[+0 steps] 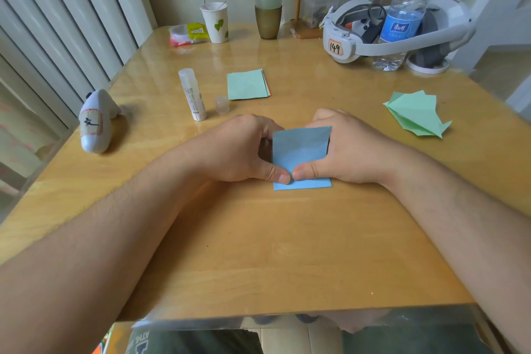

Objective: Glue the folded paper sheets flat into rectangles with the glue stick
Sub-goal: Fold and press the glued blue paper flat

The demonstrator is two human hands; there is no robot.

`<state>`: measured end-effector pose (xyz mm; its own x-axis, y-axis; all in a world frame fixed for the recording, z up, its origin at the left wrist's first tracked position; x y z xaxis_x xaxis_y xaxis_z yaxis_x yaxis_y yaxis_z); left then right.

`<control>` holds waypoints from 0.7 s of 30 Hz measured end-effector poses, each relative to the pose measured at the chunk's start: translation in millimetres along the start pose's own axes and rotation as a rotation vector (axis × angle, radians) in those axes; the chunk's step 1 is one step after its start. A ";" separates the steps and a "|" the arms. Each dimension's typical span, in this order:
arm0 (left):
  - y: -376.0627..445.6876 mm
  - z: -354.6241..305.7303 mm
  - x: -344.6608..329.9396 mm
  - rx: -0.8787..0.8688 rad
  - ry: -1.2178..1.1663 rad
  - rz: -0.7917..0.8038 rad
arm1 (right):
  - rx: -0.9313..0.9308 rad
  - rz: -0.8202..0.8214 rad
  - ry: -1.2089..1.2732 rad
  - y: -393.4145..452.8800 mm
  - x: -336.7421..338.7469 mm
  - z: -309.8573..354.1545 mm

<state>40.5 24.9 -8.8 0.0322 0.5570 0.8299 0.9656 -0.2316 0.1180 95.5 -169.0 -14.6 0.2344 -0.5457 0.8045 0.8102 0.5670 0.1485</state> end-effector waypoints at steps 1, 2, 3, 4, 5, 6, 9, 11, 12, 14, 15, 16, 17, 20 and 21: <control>-0.2 0.5 0.0 0.001 -0.004 -0.001 | -0.013 0.019 -0.002 -0.3 1.1 -1.4; 0.1 2.0 -0.6 0.008 -0.007 0.000 | -0.030 0.041 -0.012 -0.8 3.0 -3.0; 0.3 3.8 -1.2 0.015 -0.007 -0.001 | -0.046 0.062 -0.031 -1.3 4.7 -5.1; 0.7 5.5 -1.7 0.017 -0.006 -0.001 | -0.054 0.077 -0.050 -1.7 5.6 -7.1; 1.0 6.2 -2.1 0.018 -0.008 0.000 | -0.062 0.085 -0.058 -2.2 6.1 -8.1; 1.2 6.5 -2.1 0.016 -0.010 -0.001 | -0.067 0.088 -0.053 -2.7 6.1 -8.3; 1.0 3.0 -0.9 0.012 -0.013 -0.002 | -0.047 0.051 0.039 -4.1 5.5 -7.1; 0.5 0.9 0.1 0.014 -0.028 -0.004 | -0.010 0.002 0.143 -3.7 5.4 -4.1; 0.2 0.2 0.3 0.015 -0.038 -0.005 | 0.003 -0.018 0.162 -3.0 5.2 -2.4; -0.2 -2.1 0.0 0.009 -0.064 -0.007 | 0.024 -0.027 0.115 -1.6 3.1 -0.7; -0.2 -3.0 -0.8 0.008 -0.072 -0.008 | 0.028 -0.017 0.074 -1.5 1.3 0.1; 0.0 -3.4 -1.7 0.008 -0.073 -0.010 | 0.026 -0.006 0.042 -1.8 -0.2 0.6; 0.2 -3.5 -2.5 0.009 -0.073 -0.012 | 0.020 -0.002 0.026 -1.9 -0.6 0.7; -0.3 -1.4 -2.9 -0.012 -0.081 -0.015 | 0.018 0.007 0.037 -2.2 1.1 -0.2; -0.6 0.0 -2.3 -0.025 -0.075 -0.016 | 0.019 0.009 0.041 -1.7 2.6 -2.0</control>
<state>39.8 23.8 -10.8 0.0372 0.6189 0.7846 0.9595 -0.2415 0.1450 95.8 -172.6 -14.0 0.2635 -0.5652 0.7817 0.7976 0.5834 0.1530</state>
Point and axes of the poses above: each hand's wrist, its own y-axis towards the middle knuckle, its own x-axis out of the back of the hand, z = x × y, the point moved 3 cm from there along y, towards the middle knuckle, and after that the axes turned 8 degrees about -z, right-handed, at the moved point
